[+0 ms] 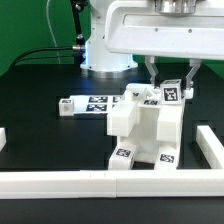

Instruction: Assemble chair

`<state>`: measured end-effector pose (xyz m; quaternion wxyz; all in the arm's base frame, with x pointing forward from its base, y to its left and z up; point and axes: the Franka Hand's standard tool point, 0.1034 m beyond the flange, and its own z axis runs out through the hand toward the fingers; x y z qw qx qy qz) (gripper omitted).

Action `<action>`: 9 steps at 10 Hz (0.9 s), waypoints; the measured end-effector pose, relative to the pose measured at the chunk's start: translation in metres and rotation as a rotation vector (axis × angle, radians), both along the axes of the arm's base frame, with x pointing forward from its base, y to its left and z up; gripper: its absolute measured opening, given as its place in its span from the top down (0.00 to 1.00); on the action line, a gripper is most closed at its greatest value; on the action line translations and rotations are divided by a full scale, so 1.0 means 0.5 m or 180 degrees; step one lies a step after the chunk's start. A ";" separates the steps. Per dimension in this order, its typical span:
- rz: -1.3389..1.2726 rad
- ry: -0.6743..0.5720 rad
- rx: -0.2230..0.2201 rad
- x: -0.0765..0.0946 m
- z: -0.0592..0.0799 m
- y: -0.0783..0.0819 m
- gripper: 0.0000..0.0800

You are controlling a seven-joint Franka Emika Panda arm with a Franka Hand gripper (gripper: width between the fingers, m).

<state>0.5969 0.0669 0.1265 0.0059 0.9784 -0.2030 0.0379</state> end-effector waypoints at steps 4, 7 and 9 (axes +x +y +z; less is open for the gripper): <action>0.0246 0.0007 -0.0023 0.000 -0.001 0.001 0.40; 0.1223 0.0048 -0.0158 -0.001 -0.008 0.005 0.20; 0.1547 0.0035 -0.0195 -0.002 -0.010 0.007 0.19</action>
Offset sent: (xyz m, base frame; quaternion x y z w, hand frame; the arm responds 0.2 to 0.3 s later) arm 0.0051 0.0089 -0.0011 0.0005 -0.0135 -0.0623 0.9980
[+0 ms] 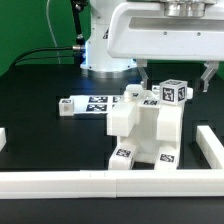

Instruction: Assemble chair

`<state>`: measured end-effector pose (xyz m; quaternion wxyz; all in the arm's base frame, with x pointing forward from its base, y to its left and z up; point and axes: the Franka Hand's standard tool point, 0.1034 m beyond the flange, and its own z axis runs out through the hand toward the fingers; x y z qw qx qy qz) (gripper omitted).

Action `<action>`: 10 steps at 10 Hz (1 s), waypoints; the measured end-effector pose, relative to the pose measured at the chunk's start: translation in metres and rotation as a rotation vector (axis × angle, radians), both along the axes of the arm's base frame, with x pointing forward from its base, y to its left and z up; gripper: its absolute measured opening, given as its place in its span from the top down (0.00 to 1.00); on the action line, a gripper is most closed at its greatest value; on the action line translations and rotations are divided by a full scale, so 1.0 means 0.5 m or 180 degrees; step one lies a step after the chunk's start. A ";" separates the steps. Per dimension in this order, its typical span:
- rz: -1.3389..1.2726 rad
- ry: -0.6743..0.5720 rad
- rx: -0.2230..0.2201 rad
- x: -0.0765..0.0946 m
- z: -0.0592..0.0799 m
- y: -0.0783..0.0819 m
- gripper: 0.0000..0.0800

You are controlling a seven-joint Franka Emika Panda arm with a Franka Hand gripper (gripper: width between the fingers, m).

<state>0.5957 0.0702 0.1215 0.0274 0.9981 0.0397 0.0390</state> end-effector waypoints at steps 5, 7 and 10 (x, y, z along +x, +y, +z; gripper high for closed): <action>0.0576 0.0056 -0.0052 -0.005 -0.006 -0.006 0.19; 0.0401 0.0047 -0.0034 -0.005 -0.006 -0.005 0.37; -0.0329 0.0005 0.0024 -0.005 -0.006 -0.004 0.53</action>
Offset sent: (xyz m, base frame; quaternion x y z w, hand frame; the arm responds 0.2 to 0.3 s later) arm -0.0118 0.0115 -0.0105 0.0633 -0.0139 -0.0250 0.9976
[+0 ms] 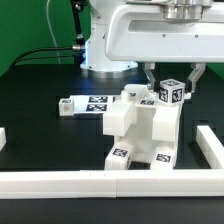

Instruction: Assemble chair

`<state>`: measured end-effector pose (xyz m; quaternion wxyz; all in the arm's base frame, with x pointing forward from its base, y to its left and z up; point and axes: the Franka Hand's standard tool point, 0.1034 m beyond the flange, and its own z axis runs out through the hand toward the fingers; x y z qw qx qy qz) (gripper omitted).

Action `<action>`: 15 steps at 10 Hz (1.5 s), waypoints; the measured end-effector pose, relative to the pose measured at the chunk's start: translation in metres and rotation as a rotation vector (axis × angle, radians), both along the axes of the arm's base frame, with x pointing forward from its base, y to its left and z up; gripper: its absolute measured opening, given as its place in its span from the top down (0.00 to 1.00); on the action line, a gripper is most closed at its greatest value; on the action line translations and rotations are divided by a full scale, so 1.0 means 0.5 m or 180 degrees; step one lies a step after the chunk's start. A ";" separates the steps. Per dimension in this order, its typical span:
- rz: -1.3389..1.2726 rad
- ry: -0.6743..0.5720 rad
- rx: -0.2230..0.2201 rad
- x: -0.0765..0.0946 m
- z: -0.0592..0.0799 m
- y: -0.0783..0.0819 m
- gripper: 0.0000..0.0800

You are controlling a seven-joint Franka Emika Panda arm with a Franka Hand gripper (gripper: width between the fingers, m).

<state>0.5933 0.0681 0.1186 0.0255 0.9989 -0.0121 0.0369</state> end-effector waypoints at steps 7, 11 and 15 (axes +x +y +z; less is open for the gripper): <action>-0.1748 -0.0082 0.0158 0.001 -0.001 0.001 0.53; -0.2417 -0.0101 0.0241 0.000 -0.001 0.007 0.53; -0.2215 -0.0089 0.0226 0.001 0.000 0.008 0.20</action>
Offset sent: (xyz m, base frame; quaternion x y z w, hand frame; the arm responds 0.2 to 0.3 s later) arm 0.0000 0.0000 0.0000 0.0000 0.0000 0.1296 0.9916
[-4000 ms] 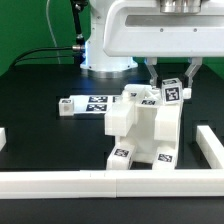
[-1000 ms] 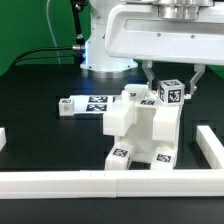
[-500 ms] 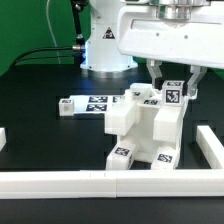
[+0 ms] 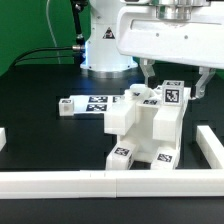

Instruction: Assemble chair

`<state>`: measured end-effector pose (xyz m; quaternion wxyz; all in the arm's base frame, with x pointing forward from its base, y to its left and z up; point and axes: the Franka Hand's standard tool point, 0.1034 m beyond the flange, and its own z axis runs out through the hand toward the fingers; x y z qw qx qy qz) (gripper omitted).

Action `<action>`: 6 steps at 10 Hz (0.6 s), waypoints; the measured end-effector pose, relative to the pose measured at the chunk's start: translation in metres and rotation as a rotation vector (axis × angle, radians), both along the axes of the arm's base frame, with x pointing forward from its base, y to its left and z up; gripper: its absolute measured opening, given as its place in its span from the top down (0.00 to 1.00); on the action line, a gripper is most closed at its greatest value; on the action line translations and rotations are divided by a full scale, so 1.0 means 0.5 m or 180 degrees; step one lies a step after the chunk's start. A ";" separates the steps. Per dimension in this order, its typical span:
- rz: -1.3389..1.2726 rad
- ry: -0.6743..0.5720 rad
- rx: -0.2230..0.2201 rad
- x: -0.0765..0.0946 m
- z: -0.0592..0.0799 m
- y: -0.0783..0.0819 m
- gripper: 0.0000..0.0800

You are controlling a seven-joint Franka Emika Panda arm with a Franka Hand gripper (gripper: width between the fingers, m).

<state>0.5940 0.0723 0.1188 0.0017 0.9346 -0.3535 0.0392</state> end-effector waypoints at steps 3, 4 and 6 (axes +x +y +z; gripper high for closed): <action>0.1367 0.0042 -0.0125 0.004 0.003 -0.005 0.19; 0.1312 0.0039 -0.0118 0.004 0.003 -0.004 0.19; 0.1235 0.0036 -0.0108 0.004 0.003 -0.003 0.22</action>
Offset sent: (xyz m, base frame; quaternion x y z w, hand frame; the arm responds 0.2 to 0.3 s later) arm 0.0000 0.0000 0.0000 0.0000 0.0000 -0.0650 0.9979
